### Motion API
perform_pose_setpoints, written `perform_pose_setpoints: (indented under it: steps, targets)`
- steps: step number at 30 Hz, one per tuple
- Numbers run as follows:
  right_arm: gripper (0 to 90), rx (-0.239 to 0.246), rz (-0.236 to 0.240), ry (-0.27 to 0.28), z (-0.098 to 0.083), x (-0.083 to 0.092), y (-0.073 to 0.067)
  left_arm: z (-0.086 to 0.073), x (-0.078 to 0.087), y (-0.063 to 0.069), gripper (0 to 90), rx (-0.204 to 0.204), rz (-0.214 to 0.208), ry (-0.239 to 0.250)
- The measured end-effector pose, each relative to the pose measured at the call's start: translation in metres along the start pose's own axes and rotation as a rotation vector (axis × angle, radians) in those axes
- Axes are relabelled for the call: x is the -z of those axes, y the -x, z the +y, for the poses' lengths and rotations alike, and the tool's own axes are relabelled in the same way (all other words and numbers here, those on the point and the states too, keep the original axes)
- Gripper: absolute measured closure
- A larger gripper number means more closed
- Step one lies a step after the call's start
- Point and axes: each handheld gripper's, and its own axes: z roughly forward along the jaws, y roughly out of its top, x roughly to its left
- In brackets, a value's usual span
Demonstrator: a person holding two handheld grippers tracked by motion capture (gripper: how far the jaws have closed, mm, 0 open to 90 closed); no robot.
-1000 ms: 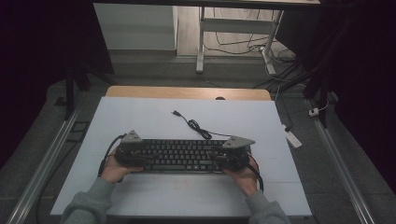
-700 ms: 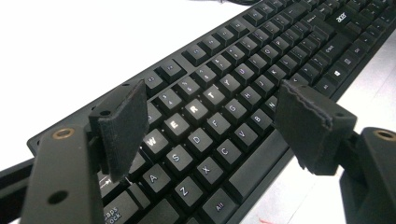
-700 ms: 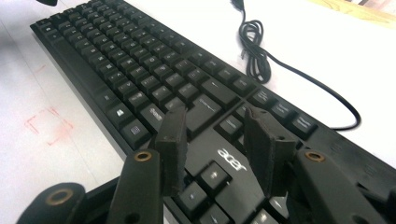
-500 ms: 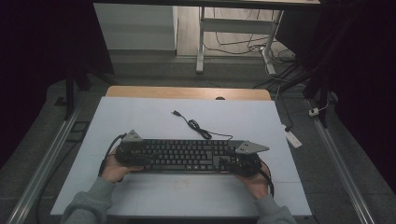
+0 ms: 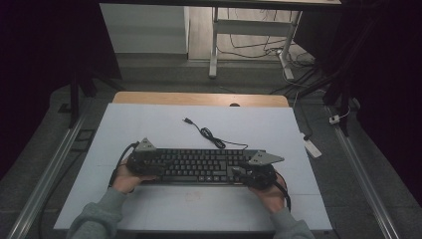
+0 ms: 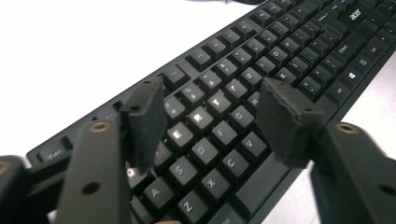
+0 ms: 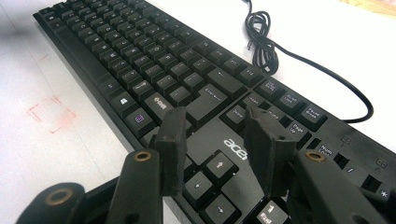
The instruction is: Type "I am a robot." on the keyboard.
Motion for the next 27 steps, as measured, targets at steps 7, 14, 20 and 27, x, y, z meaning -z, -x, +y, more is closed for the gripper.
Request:
perform_pose_setpoints:
  steps: [7, 14, 20, 27]
  targets:
    - [59.2, 0.003, -0.002, -0.01, -0.001, 0.0, 0.001, 0.004, -0.007, 0.002, 63.3, -0.032, -0.001, -0.005]
    - [59.1, 0.005, -0.005, -0.014, -0.002, 0.0, 0.001, 0.007, -0.014, 0.001, 89.1, -0.047, -0.012, -0.021]
    - [59.1, 0.005, -0.007, -0.014, -0.002, 0.001, 0.002, 0.009, -0.024, 0.003, 89.2, -0.056, -0.028, -0.042]
    - [59.0, -0.001, -0.008, -0.016, -0.003, 0.001, 0.002, 0.01, -0.036, 0.005, 89.3, -0.062, -0.028, -0.069]
